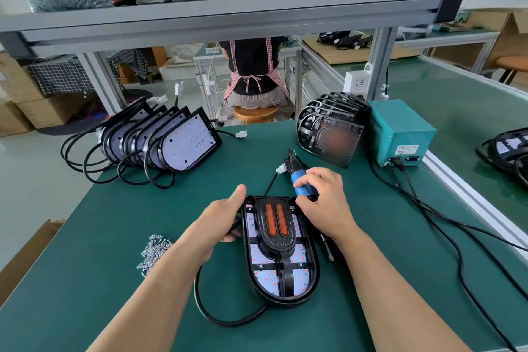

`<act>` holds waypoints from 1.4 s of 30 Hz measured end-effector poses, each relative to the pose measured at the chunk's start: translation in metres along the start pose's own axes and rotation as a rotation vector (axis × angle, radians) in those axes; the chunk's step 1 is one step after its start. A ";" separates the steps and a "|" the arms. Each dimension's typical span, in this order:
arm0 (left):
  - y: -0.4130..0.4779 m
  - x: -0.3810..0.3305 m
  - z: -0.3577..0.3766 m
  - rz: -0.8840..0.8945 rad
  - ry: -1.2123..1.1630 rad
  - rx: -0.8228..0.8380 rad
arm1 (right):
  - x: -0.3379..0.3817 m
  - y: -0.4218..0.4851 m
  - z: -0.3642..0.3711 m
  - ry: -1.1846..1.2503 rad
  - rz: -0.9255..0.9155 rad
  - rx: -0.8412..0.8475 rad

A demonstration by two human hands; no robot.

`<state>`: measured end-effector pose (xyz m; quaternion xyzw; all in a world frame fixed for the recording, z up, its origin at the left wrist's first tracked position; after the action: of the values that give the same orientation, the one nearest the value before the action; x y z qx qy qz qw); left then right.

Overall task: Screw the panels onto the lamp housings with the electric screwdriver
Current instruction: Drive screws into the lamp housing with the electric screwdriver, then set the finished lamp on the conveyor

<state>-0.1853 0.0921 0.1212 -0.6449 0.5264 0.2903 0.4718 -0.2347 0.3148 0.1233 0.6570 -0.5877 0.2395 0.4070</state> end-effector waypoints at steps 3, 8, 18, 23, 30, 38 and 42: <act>-0.002 -0.006 0.014 0.068 -0.016 0.069 | 0.001 0.000 0.001 -0.011 -0.012 -0.013; -0.001 -0.006 0.013 0.083 -0.212 0.017 | 0.007 -0.002 -0.006 0.000 -0.065 -0.060; -0.011 -0.019 -0.037 0.195 -0.491 -0.278 | 0.033 -0.013 0.006 0.523 0.215 0.274; -0.012 -0.031 -0.026 0.206 -0.767 -0.245 | 0.062 -0.024 0.021 0.835 0.288 0.656; -0.014 -0.042 0.021 0.111 -1.034 0.016 | 0.068 -0.028 -0.004 1.132 0.379 0.616; -0.019 -0.054 0.072 0.080 -1.146 0.266 | 0.056 -0.037 -0.043 1.033 0.276 0.652; -0.019 -0.060 0.090 0.119 -1.140 0.381 | 0.048 -0.040 -0.058 1.073 0.273 0.635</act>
<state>-0.1728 0.1988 0.1449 -0.2612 0.2686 0.5169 0.7697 -0.1772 0.3333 0.1831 0.4533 -0.2810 0.7475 0.3959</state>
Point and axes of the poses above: each hand's wrist, its own y-axis towards the middle knuckle, its own z-axis out of the palm, x = y × z, the point moved 7 cm from there along y, towards the middle knuckle, and after that the axes turned 6 degrees about z, right-handed, at the moved point
